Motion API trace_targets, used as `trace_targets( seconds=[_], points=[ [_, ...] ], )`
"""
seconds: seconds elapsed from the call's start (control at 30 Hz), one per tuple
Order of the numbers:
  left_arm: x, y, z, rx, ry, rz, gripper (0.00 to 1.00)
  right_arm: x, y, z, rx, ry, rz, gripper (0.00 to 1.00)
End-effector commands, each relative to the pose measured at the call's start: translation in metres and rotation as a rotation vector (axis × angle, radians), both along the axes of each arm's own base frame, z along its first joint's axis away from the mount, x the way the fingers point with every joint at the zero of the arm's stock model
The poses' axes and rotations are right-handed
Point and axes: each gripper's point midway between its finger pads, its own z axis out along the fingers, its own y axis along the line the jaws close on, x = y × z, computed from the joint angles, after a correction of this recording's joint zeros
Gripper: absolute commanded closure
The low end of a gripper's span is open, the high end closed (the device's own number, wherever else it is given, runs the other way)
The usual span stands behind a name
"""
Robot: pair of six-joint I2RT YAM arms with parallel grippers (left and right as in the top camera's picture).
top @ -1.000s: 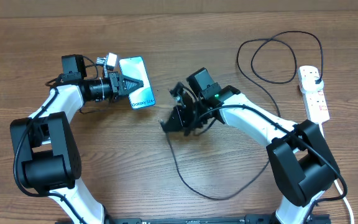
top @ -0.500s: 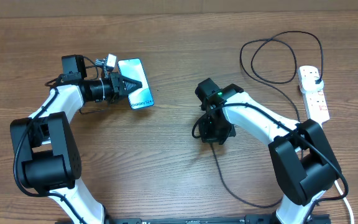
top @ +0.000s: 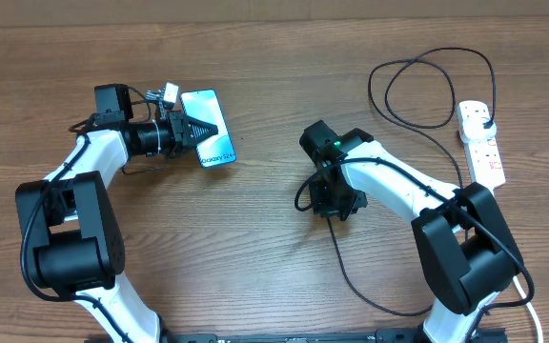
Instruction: Plug charger to phone and switch on socket
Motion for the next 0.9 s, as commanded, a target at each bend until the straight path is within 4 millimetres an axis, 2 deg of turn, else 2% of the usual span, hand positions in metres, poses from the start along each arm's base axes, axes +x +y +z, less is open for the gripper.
trace_targets(
  seconds=[0.0,0.1,0.27,0.33,0.43,0.5,0.6,0.77,0.87],
  points=[
    [-0.001,-0.005,0.004,-0.023,-0.003,-0.015,0.95,0.003,0.004,0.009,0.025,-0.020,-0.005,0.68],
    [-0.001,-0.005,0.004,-0.023,-0.003,-0.015,0.95,0.001,0.006,0.009,0.037,-0.010,-0.005,0.55],
    [-0.001,-0.005,0.004,-0.023,-0.003,-0.015,0.94,-0.006,0.009,0.004,0.062,0.014,-0.005,0.40],
    [-0.001,-0.005,0.004,-0.023,-0.003,-0.015,0.94,-0.009,0.007,-0.001,0.059,0.019,-0.005,0.37],
    [-0.001,-0.005,0.004,-0.023,-0.003,-0.015,0.93,-0.014,0.004,-0.007,0.057,0.029,-0.005,0.37],
    [-0.001,-0.005,0.004,-0.023,-0.003,-0.015,0.92,-0.019,0.006,-0.010,0.074,0.044,0.006,0.42],
    [-0.001,-0.005,0.004,-0.023,-0.003,-0.015,0.92,-0.023,0.010,-0.014,0.103,0.055,0.029,0.57],
    [-0.001,-0.005,0.004,-0.023,-0.003,-0.015,0.91,-0.017,0.011,-0.016,0.109,0.028,0.032,0.84],
    [-0.001,-0.005,0.004,-0.023,-0.003,-0.015,0.91,-0.015,0.013,-0.016,0.114,0.019,0.032,0.89]
  ],
)
